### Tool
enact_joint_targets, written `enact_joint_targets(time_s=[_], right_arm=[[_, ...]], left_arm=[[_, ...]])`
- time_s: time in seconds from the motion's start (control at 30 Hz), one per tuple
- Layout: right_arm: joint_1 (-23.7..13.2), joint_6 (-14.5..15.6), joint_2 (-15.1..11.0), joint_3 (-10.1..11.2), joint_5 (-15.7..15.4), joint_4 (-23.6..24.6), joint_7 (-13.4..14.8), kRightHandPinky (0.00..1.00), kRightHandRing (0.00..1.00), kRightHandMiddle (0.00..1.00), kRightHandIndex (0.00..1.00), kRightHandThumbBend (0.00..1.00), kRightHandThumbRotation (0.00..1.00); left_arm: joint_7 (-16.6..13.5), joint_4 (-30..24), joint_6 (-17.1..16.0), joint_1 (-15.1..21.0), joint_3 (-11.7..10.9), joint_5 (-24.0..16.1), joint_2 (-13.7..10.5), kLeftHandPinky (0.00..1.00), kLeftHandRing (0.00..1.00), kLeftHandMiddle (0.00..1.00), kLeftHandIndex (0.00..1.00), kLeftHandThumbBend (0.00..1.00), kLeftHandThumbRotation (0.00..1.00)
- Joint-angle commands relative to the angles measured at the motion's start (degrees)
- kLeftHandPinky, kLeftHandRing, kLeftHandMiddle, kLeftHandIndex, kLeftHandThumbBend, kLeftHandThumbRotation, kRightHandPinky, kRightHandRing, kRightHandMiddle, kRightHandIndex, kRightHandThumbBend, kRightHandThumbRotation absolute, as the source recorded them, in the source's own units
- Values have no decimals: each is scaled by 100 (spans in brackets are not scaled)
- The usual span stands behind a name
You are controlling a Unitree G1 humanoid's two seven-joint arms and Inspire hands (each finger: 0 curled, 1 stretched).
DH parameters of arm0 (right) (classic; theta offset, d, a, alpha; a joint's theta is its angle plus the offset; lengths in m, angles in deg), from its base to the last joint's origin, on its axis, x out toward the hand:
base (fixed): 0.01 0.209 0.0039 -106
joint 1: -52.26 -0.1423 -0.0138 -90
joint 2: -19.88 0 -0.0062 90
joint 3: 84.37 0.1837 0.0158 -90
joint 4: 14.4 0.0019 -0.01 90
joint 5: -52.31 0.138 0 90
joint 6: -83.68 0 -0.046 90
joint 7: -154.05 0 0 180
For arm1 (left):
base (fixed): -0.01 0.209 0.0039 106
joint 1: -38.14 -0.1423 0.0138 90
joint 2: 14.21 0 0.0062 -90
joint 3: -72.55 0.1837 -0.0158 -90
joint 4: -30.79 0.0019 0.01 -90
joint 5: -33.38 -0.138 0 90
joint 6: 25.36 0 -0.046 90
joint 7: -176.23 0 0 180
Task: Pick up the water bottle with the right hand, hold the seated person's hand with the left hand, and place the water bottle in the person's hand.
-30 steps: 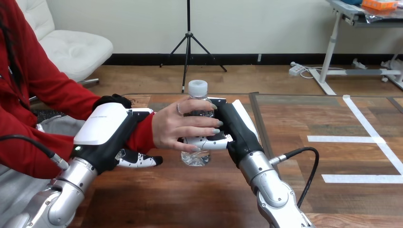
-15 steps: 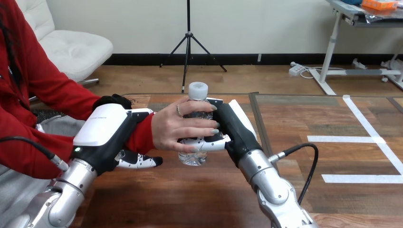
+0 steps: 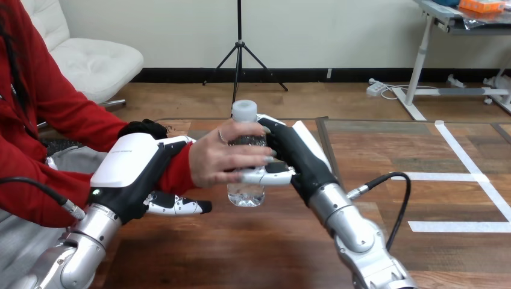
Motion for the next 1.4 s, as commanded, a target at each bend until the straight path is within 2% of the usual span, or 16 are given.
enact_joint_targets(time_s=[0.0,0.2,0.4,0.63,0.83,1.13,1.37], right_arm=[[-96,21,-168,93,74,390,-35,88,95,91,94,100,50],[12,103,-255,147,159,534,-87,91,96,93,96,100,55],[103,144,-327,166,192,653,-70,92,97,94,97,100,58],[188,241,-377,212,226,759,-68,92,97,94,98,100,60],[269,274,-427,271,285,847,-132,92,97,94,98,100,64],[420,303,-524,338,416,1007,-177,94,98,95,99,100,66],[573,341,-595,385,461,1145,-155,95,98,95,99,100,67]], left_arm=[[9,-85,43,63,126,-118,72,69,74,79,83,100,44],[-157,-41,44,82,161,-284,23,82,84,88,94,100,51],[-174,-30,39,86,146,-349,-1,89,91,94,99,100,58],[-258,-31,71,92,150,-455,-25,92,96,99,100,100,65],[-157,-112,148,64,114,-437,-35,94,99,100,100,100,71],[-174,-39,40,74,86,-371,-58,97,100,100,100,100,78],[-443,120,-79,100,89,-432,-40,98,100,100,100,100,85]])
